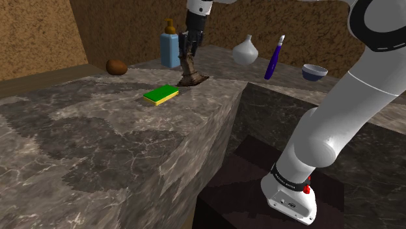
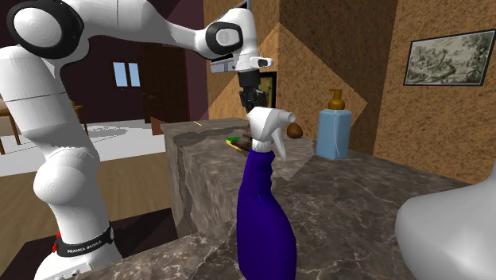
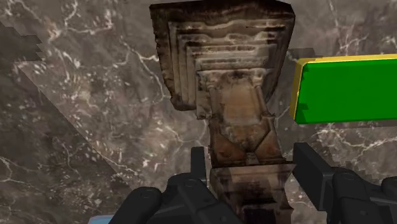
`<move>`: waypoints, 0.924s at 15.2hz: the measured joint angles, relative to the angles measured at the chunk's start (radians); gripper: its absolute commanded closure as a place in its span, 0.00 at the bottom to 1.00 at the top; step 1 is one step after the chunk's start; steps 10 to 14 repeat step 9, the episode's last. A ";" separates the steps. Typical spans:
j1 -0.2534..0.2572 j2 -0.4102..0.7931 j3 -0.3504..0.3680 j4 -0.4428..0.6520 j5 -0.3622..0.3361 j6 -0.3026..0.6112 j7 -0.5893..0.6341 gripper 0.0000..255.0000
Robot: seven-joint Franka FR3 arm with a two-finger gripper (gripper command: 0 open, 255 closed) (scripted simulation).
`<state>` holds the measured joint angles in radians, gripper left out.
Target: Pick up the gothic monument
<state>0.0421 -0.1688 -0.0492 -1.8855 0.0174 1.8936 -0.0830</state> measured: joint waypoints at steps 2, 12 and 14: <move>0.000 0.005 0.000 0.033 0.000 -0.028 0.001 1.00; 0.000 0.020 -0.001 0.138 0.001 -0.118 0.001 1.00; 0.000 0.020 -0.001 0.138 0.001 -0.118 0.001 1.00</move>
